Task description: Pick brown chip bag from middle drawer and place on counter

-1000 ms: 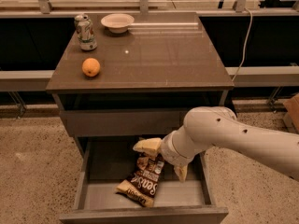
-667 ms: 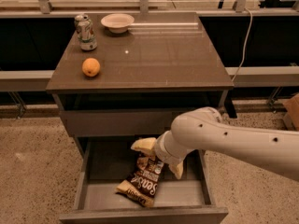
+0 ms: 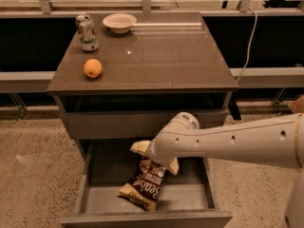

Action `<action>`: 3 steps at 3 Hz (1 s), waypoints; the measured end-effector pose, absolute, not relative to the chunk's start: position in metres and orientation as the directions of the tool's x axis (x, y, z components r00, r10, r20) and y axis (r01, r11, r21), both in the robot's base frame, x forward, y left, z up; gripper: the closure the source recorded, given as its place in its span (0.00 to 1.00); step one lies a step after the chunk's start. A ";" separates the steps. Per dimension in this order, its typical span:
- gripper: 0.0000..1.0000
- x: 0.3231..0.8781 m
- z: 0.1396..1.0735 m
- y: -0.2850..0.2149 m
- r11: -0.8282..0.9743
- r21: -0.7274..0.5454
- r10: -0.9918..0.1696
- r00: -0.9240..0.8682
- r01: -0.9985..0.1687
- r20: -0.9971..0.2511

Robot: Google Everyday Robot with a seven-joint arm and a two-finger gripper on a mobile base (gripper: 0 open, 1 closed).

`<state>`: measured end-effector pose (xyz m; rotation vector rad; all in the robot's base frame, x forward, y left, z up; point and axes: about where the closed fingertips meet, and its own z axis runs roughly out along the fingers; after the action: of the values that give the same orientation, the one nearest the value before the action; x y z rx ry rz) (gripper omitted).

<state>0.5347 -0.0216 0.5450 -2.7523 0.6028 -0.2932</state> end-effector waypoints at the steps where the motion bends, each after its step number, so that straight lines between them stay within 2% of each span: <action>1: 0.00 0.554 0.498 -0.028 -0.859 -0.310 -0.460 0.879 -0.407 0.122; 2: 0.00 0.558 0.467 -0.027 -0.846 -0.318 -0.475 0.876 -0.429 0.082; 3: 0.26 0.561 0.435 -0.018 -0.835 -0.330 -0.480 0.876 -0.440 0.048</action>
Offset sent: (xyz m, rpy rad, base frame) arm 0.0300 -0.0051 -0.1129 0.0331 0.0886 -0.0622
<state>0.5611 -0.0181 0.4354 -2.7363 0.6891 -0.1840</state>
